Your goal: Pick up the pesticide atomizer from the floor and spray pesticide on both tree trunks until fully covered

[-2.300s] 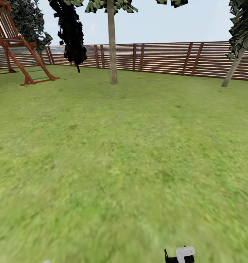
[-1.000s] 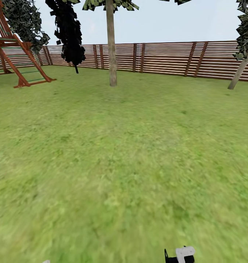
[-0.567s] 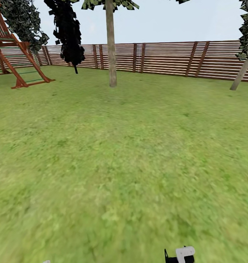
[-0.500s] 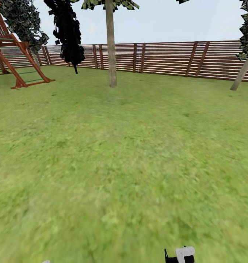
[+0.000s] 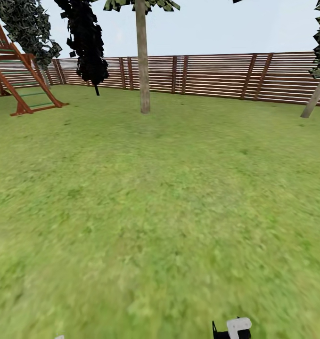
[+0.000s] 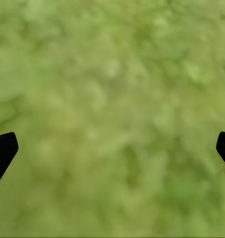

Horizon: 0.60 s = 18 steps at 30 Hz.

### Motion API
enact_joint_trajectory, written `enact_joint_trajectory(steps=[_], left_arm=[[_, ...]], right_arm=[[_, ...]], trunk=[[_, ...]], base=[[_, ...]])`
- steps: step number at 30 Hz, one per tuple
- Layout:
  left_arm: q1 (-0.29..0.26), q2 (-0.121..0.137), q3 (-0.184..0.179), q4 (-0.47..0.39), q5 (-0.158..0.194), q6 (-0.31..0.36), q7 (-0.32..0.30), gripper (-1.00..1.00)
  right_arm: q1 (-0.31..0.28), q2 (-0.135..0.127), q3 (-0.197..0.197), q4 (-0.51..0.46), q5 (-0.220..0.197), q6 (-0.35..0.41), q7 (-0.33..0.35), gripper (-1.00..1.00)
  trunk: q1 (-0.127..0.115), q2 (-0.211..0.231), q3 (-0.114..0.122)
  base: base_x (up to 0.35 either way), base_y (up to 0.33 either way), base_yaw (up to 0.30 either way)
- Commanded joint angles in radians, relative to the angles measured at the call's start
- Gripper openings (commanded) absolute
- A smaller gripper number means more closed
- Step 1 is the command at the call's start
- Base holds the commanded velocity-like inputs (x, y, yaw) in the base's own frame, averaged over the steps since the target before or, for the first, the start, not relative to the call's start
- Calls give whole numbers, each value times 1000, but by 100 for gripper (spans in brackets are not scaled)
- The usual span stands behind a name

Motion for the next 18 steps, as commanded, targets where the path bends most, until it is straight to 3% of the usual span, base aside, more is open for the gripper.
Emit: enact_joint_trajectory(steps=[1, 18], left_arm=[[0, 0, 0, 0, 0, 0, 0, -100], [3, 0, 0, 0, 0, 0, 0, -100]], right_arm=[[0, 0, 1, 0, 0, 0, 0, 100], [0, -14, 4, -12, 4, -5, 2, 100]], trunk=[[0, 0, 0], [0, 0, 0]], base=[[340, 0, 0], [339, 0, 0]])
